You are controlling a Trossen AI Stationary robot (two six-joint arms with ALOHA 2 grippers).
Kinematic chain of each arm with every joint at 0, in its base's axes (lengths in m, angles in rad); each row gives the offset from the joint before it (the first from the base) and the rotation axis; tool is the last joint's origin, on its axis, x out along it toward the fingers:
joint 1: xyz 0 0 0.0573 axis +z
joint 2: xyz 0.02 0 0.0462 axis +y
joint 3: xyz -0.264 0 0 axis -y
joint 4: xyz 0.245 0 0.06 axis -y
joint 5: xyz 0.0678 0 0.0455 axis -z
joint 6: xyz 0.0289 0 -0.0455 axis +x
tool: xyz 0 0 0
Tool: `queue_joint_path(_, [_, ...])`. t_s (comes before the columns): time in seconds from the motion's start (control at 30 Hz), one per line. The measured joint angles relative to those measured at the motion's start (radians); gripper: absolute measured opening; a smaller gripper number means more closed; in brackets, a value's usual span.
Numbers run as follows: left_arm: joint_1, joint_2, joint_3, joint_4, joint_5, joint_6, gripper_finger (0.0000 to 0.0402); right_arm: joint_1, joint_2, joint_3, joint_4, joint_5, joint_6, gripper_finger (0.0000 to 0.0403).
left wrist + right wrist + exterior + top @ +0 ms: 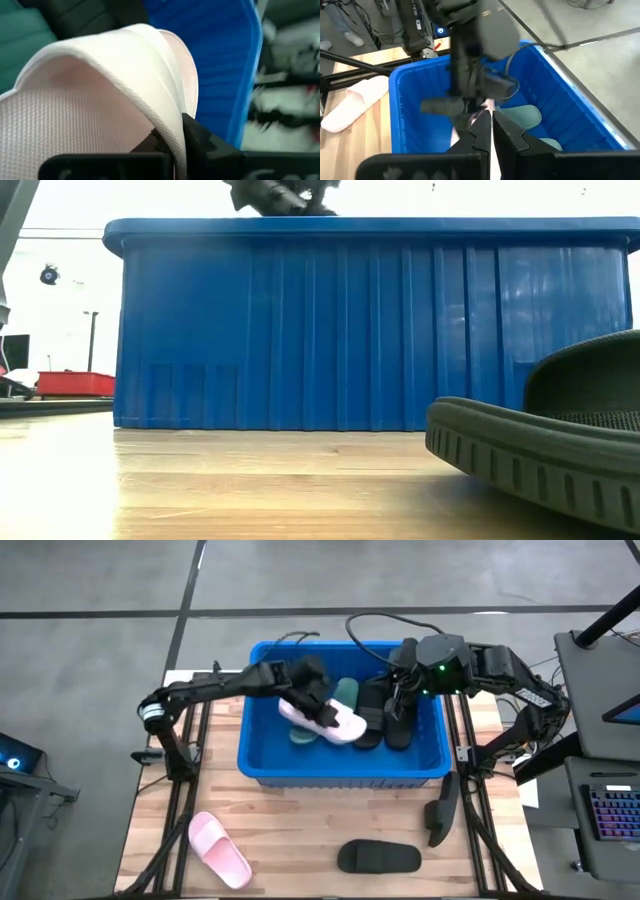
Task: Pick and place slides into bin
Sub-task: Put the pink slipper into the blue bin
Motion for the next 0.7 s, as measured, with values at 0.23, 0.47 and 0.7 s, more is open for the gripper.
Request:
queue_joint_path(0.23, [-0.072,-0.073,-0.174,0.128,-0.137,-0.226,0.0,0.0,-0.02,-0.001,-0.022,0.049,0.006,0.0008])
queue_joint_path(0.47, [-0.117,-0.129,-0.392,0.552,-0.166,-0.424,0.0,0.0,-0.043,-0.011,-0.02,0.05,-0.001,0.0008])
queue_joint_path(0.7, [-0.153,-0.16,-0.549,0.54,-0.284,-0.512,0.0,0.0,-0.047,-0.031,-0.013,0.05,-0.004,0.0008])
